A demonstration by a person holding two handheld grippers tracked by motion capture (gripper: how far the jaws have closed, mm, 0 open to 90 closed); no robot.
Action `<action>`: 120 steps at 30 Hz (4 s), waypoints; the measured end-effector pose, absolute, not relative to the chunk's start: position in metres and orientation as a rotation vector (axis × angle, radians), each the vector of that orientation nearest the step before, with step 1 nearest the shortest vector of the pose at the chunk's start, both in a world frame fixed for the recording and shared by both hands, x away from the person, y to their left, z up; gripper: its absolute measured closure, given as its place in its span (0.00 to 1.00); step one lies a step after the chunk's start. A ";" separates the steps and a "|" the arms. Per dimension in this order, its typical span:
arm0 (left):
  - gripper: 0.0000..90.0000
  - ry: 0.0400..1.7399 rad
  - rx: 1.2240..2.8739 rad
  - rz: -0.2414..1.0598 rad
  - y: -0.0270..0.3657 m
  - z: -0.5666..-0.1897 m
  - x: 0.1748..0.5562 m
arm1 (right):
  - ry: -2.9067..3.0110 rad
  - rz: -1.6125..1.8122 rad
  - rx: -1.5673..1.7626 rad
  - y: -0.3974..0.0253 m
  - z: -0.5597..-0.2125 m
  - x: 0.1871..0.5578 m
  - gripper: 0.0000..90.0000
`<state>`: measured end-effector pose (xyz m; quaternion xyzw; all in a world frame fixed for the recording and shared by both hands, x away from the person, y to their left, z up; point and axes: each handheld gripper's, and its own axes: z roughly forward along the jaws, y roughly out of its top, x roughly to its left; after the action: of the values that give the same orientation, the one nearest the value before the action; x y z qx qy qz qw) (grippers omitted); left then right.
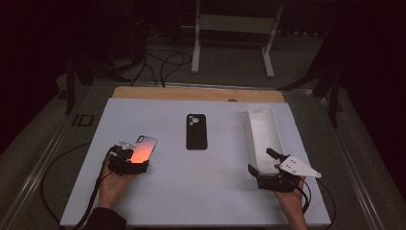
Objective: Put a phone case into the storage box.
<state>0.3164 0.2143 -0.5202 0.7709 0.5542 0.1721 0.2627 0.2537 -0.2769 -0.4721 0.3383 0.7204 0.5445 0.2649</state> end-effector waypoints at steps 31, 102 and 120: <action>0.19 1.309 1.971 0.505 0.202 -0.477 0.298 | 1.961 1.509 0.928 -0.274 -0.462 0.258 0.10; 0.18 0.662 2.061 0.498 0.054 -0.433 0.270 | 2.415 1.848 1.208 -0.168 -0.424 0.314 0.95; 0.17 0.691 2.018 0.307 0.077 -0.436 0.278 | 2.391 1.767 1.095 -0.172 -0.416 0.311 0.96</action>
<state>0.2784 0.0772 -0.4359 0.8249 0.2824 0.1254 0.4735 0.3112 -0.1722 -0.4162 0.3455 0.7546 0.5577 -0.0133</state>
